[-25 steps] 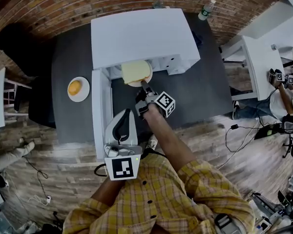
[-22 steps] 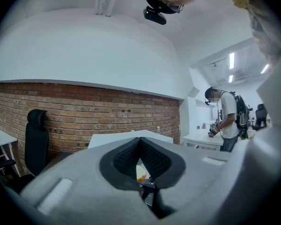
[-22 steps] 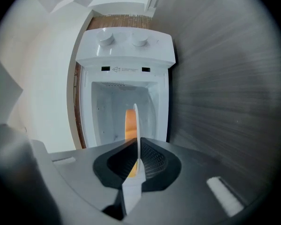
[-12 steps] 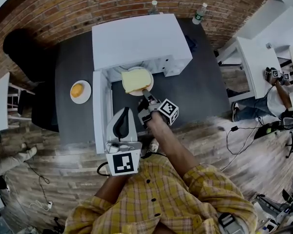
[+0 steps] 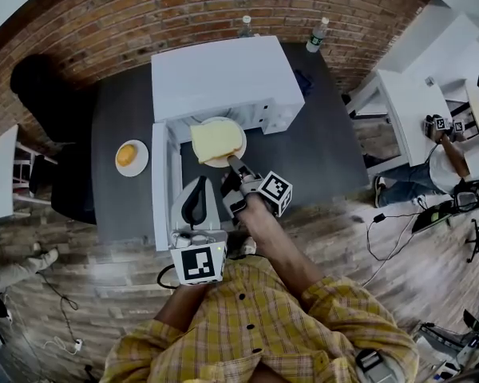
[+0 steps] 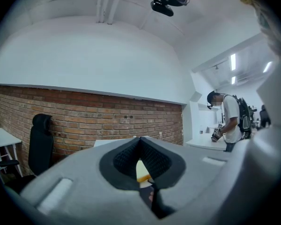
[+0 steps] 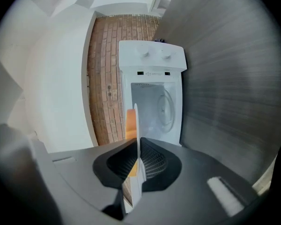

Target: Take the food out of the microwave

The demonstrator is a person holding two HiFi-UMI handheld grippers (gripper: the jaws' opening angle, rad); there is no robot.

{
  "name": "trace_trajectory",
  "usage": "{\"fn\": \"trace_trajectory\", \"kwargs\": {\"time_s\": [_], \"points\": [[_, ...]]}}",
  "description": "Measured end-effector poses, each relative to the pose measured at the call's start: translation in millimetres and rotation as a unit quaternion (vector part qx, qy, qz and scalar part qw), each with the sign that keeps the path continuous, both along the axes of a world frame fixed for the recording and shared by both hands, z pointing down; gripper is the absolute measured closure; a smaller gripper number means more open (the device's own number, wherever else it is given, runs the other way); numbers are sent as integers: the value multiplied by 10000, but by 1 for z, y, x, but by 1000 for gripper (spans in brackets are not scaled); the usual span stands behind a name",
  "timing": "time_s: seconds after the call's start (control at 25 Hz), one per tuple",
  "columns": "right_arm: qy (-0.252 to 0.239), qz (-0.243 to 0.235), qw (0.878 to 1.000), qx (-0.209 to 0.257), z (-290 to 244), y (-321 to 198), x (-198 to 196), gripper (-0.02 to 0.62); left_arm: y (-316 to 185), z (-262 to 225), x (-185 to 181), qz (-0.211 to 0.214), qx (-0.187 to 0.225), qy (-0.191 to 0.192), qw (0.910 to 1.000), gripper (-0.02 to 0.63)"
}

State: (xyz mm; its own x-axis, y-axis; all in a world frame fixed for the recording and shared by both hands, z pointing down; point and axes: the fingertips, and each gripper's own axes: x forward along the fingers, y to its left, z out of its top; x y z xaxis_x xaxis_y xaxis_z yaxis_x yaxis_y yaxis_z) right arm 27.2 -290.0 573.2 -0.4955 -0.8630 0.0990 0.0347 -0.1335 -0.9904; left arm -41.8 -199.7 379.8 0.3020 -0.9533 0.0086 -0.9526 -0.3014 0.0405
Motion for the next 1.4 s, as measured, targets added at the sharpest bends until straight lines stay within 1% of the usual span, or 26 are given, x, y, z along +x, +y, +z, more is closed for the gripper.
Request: {"fn": "trace_trajectory", "kwargs": {"time_s": [0.16,0.32,0.44,0.68,0.84,0.92,1.0,1.12,1.4], "points": [[-46,-90,9999,21,-13,9,-1,575,1,-2,0,17,53,-29,10000,606],[-50,-121,9999,110,-27,21,2,575,1,-3,1,47,48,-161,9998,606],[-36,-85,9998,174,-38,25,6,574,0,2,2,116,-46,-304,9995,606],[-143,76,9994,298,-62,31,17,574,0,-2,4,195,18,-302,9994,606],[-141,101,9991,397,-76,36,20,574,0,-4,5,231,25,-303,9993,606],[-164,84,9989,427,-82,38,20,574,0,-2,5,208,-18,-244,9995,606],[-205,59,9987,458,-87,40,20,571,0,-7,6,196,59,-175,9996,606],[-200,45,9984,527,-96,42,21,571,-1,-11,6,226,110,-281,9993,606],[-224,55,9978,619,-110,45,20,571,-2,-14,0,178,153,-292,9993,606]]}}
